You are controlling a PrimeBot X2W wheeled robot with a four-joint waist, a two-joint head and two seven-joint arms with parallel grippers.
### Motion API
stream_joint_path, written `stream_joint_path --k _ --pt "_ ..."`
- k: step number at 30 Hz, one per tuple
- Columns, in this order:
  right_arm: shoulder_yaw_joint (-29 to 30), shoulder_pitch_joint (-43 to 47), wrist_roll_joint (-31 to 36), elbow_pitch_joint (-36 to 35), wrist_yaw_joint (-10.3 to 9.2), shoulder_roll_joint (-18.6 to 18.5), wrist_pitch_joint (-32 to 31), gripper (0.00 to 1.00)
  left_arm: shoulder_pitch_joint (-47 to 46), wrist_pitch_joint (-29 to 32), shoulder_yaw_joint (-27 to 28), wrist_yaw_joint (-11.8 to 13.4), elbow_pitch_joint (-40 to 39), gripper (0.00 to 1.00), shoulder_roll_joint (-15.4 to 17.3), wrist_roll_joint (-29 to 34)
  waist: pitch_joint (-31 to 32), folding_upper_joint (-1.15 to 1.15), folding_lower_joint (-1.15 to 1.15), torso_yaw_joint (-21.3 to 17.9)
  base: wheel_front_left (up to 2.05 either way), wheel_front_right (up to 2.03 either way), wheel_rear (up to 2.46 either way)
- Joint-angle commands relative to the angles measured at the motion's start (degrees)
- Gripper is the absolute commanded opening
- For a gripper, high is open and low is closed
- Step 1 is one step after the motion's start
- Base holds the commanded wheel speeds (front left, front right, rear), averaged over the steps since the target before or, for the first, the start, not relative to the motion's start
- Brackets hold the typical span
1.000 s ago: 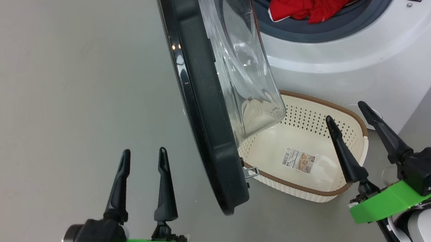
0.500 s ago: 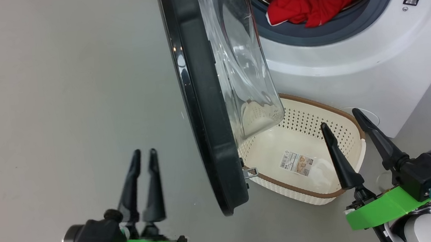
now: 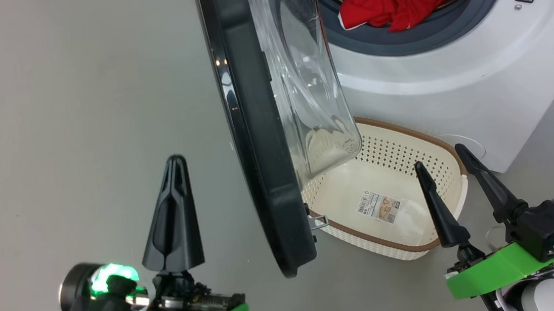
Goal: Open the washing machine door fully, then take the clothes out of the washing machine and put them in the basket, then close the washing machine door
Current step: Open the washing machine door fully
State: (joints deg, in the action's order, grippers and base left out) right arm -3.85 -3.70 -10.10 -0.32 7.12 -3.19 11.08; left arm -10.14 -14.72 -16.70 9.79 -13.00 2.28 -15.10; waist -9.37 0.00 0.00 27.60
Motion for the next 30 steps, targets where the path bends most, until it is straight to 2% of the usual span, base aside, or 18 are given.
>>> stream_joint_path --k 1,6,9,18,25,30 --pt "-0.99 -0.78 -0.48 -1.45 0.36 0.31 0.1 1.0 -2.55 -0.28 1.01 -0.21 -3.23 0.0 0.6 0.93 0.02 0.0 0.0 -0.18 0.0 0.0 0.0" --pt "-1.0 -0.82 -0.77 -1.51 0.36 0.31 0.21 1.0 -3.8 -0.28 -2.04 -1.06 -6.91 0.0 0.6 2.17 0.11 0.0 0.0 -0.7 0.0 0.0 0.0" --pt "-1.04 -0.89 -1.0 -1.54 0.36 0.31 0.27 1.0 -4.38 -0.23 -4.83 -2.42 -7.51 0.0 0.6 2.52 0.05 0.0 0.0 -1.02 0.0 0.0 0.0" --pt "-1.24 -1.29 -1.61 -1.4 0.36 0.31 0.39 1.0 -5.68 3.8 -12.16 -5.24 -4.37 0.0 0.67 1.79 -0.12 0.0 0.0 -2.1 0.0 0.0 0.0" --pt "-1.17 -1.41 -1.87 -1.23 0.36 0.31 0.58 1.0 -6.11 6.04 -14.91 -4.98 -1.46 0.0 0.64 0.87 -0.37 0.0 0.0 -2.66 0.0 0.0 0.0" --pt "-1.5 -1.72 -2.5 -0.98 0.36 0.31 0.76 1.0 -6.28 6.46 -15.66 -3.88 1.88 0.0 0.62 -0.5 -0.67 0.0 0.0 -3.17 0.0 0.0 0.0"
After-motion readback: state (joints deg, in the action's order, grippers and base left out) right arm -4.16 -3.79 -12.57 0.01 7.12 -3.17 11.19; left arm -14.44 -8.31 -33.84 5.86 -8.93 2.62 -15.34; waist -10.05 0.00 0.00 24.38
